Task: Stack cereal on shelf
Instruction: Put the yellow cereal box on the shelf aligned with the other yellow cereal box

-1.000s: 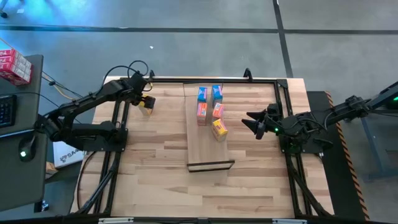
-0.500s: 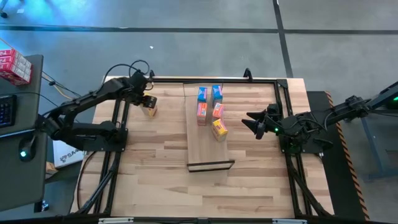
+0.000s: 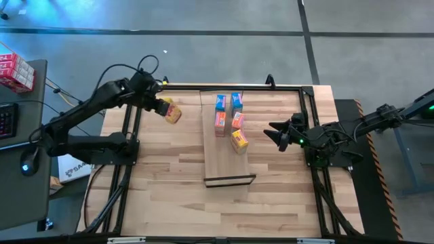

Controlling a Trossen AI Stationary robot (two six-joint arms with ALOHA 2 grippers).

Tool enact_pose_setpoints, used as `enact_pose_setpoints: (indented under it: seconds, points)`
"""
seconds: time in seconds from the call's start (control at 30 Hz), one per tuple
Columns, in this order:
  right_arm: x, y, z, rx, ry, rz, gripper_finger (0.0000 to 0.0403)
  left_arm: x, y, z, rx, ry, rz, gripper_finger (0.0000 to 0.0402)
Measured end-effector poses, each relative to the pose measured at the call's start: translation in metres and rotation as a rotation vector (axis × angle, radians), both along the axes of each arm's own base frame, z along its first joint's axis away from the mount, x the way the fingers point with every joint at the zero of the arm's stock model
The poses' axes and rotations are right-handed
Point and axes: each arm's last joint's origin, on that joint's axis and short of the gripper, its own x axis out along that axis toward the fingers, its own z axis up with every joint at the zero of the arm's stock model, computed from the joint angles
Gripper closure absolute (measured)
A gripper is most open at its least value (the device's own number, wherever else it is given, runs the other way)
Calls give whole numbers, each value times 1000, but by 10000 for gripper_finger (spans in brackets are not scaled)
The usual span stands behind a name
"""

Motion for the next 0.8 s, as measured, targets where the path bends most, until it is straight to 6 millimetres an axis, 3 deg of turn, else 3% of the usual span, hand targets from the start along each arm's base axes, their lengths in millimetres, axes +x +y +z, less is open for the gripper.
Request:
enact_pose_setpoints:
  seconds: [0.2, 0.4, 0.5, 0.67, 0.8]
  points:
    - [0, 0, 0, 18, -7, -3, 112, 25, -29, 43, 16, -134, -229, 293]
    - [0, 0, 0, 15, -4, -6, 112, 65, -65, 62, -27, -160, -383, 293]
    - [-1, 0, -2, 9, 11, -7, 112, 86, -84, 59, -22, -125, -488, 293]
    - [1, 0, -5, -3, 39, -11, 112, 116, -120, 43, 101, -60, -844, 293]
    - [5, 1, -8, -14, 59, -21, 112, 130, -133, 29, 229, 21, -1037, 293]
